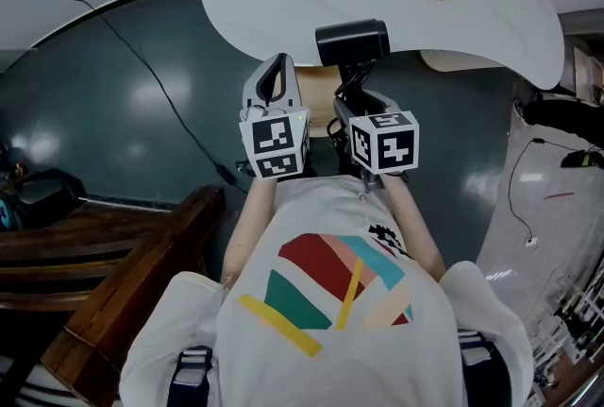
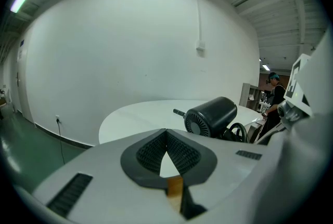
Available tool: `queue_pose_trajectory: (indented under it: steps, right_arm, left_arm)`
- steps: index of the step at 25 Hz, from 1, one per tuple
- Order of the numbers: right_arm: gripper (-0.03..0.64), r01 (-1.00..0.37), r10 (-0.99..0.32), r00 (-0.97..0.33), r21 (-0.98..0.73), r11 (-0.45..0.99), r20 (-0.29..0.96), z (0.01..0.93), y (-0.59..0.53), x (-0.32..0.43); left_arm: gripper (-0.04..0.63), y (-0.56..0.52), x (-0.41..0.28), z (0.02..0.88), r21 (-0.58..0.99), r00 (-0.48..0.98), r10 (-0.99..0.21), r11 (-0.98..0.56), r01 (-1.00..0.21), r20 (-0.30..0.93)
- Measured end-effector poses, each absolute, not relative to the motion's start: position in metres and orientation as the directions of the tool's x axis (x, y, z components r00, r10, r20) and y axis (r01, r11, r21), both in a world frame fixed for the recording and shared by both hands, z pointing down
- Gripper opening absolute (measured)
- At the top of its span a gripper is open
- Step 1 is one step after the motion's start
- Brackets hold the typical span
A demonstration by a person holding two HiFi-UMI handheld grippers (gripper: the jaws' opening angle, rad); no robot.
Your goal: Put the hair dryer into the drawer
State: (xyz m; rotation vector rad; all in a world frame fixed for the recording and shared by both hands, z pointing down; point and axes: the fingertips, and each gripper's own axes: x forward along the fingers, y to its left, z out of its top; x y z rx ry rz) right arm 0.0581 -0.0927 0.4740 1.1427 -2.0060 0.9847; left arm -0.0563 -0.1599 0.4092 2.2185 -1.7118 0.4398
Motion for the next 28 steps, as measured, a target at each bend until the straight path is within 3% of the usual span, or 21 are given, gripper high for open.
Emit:
queue_pose_trajectory:
  steps: [28]
  right_arm:
    - [0.189, -0.91, -0.09, -0.394, -0.374, 0.18, 0.915, 0.563, 0.001, 0.046]
  left_arm:
    - [0.015, -0.139, -0.071, 0.459, 0.097, 0.277, -0.809, -0.266, -0.959, 0.518]
